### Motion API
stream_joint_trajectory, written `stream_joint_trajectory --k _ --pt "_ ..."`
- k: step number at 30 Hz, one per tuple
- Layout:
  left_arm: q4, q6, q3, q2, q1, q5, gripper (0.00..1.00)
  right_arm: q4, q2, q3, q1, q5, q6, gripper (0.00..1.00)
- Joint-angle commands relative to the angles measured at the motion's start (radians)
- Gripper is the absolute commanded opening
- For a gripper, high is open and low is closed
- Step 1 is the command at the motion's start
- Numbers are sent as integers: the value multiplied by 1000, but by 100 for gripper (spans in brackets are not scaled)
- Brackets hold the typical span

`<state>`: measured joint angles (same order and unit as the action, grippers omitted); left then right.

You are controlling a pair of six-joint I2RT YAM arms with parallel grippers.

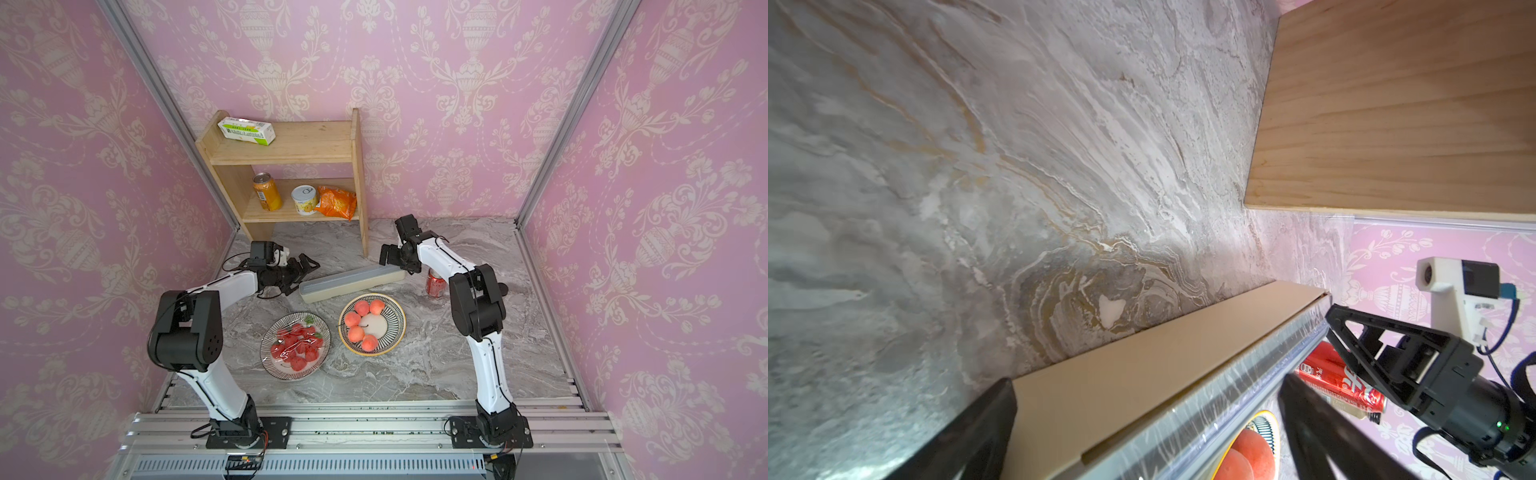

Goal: Wrap the plate with plastic wrap
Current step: Adjust the plastic wrap cutting box at the center of the board.

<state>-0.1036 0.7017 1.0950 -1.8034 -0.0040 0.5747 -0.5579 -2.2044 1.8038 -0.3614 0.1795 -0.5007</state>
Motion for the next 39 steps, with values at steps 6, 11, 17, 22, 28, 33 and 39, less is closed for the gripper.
stream_joint_trajectory --k 6,11,17,22,28,33,39 --pt "1 26 54 -39 -76 -19 99 49 86 -133 5 32 16 99" --pt "-122 -66 75 -2 -67 -149 99 77 128 -219 6 33 20 99" --pt "-353 -169 83 101 -36 -304 99 59 115 -187 9 -5 43 99" --pt "-348 -119 24 121 -37 -153 99 33 76 -133 11 -22 40 100" --pt "-287 -59 -2 102 -79 -87 99 62 88 -181 11 -9 17 99" --pt "-258 -35 18 70 -121 -65 99 82 105 -212 12 15 30 99" --pt "-218 0 62 33 -153 -65 99 97 146 -268 21 24 51 98"
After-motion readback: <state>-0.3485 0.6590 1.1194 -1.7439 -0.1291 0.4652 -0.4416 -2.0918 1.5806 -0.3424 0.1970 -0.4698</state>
